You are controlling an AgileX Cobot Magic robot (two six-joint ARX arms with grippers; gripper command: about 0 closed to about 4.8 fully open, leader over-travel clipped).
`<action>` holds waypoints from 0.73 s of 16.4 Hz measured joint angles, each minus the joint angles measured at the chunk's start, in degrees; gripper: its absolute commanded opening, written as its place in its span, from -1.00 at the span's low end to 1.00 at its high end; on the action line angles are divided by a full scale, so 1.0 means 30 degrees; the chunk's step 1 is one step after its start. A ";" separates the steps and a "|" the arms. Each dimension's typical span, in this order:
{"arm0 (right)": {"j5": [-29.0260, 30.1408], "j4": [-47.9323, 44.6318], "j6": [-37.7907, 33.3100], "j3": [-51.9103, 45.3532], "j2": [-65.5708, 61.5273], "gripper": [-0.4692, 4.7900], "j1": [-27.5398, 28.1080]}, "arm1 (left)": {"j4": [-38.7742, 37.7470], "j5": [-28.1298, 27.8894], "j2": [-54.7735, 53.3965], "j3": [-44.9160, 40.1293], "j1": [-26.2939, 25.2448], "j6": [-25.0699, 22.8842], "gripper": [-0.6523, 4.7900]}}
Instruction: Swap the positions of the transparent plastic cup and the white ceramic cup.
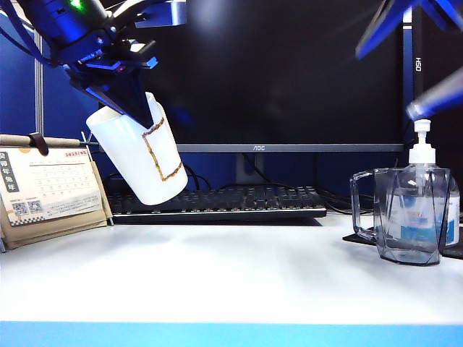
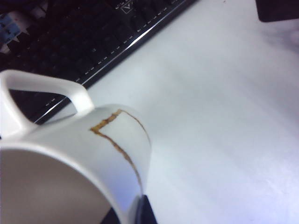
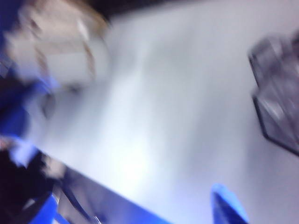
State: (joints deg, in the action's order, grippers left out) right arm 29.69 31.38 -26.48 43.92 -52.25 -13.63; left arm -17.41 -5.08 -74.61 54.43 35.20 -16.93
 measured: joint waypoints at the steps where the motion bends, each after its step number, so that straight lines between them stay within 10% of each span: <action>1: -0.0721 0.1574 0.1479 0.1151 -0.0954 0.82 -0.0066 | 0.0000 0.0000 0.0000 0.0000 0.0000 0.0000 -0.78; 4: -0.3621 0.4473 0.4422 0.4787 -0.3038 0.82 -0.0175 | 0.0153 0.0000 0.0000 0.0000 0.0000 0.0007 -0.78; 12: -0.3854 0.7548 0.6258 0.6186 -0.6397 0.82 -0.0233 | 0.0561 0.1064 0.0000 0.0000 0.0029 0.0466 -0.78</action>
State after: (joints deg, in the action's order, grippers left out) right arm 18.13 54.02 -7.70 62.48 -71.44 -14.33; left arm -15.73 -1.89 -74.61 54.43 35.29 -15.53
